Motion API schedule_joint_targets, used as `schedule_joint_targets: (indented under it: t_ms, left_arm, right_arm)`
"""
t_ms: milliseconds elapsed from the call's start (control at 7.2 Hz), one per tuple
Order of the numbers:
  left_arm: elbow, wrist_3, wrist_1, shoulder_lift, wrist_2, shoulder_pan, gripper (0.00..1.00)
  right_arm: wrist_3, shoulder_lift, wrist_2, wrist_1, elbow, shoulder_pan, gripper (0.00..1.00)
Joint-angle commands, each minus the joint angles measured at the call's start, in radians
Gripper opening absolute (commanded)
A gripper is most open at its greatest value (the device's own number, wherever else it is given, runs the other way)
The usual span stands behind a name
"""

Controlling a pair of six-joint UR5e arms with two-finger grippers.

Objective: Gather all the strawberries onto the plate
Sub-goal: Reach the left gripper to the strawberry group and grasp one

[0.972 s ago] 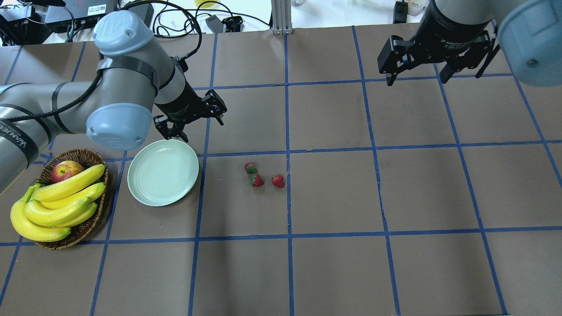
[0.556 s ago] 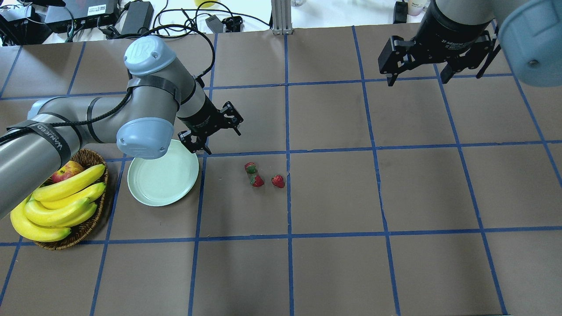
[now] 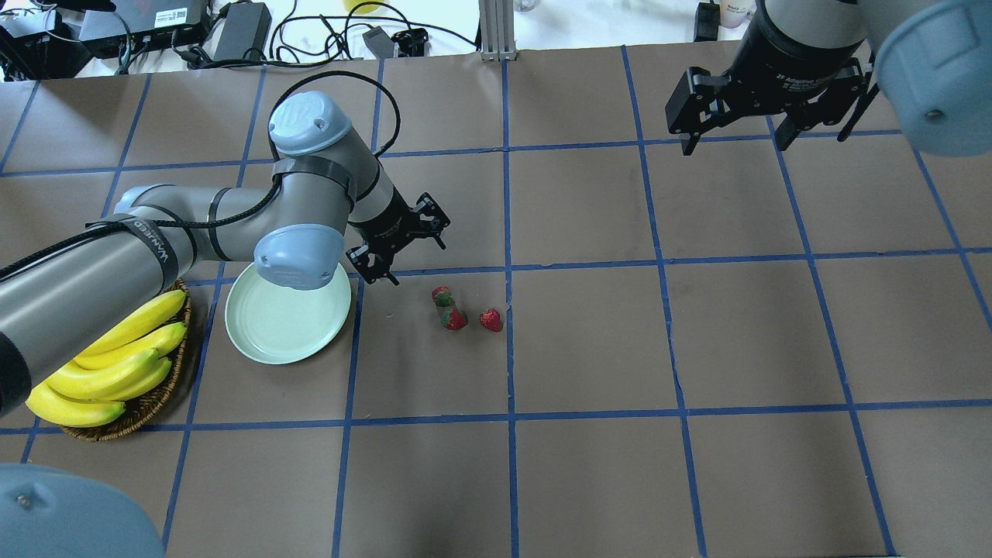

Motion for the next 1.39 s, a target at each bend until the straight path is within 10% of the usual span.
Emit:
schedule_joint_targets:
  t_ms: [0, 1250]
  left_arm:
    - [0.000, -0.035, 0.004, -0.038, 0.000, -0.018, 0.94]
    - [-0.020, -0.037, -0.009, -0.060, -0.010, -0.024, 0.71]
  right_arm:
    - [0.000, 0.004, -0.001, -0.005, 0.004, -0.001, 1.00]
    - [-0.024, -0.002, -0.006, -0.004, -0.003, -0.003, 1.00]
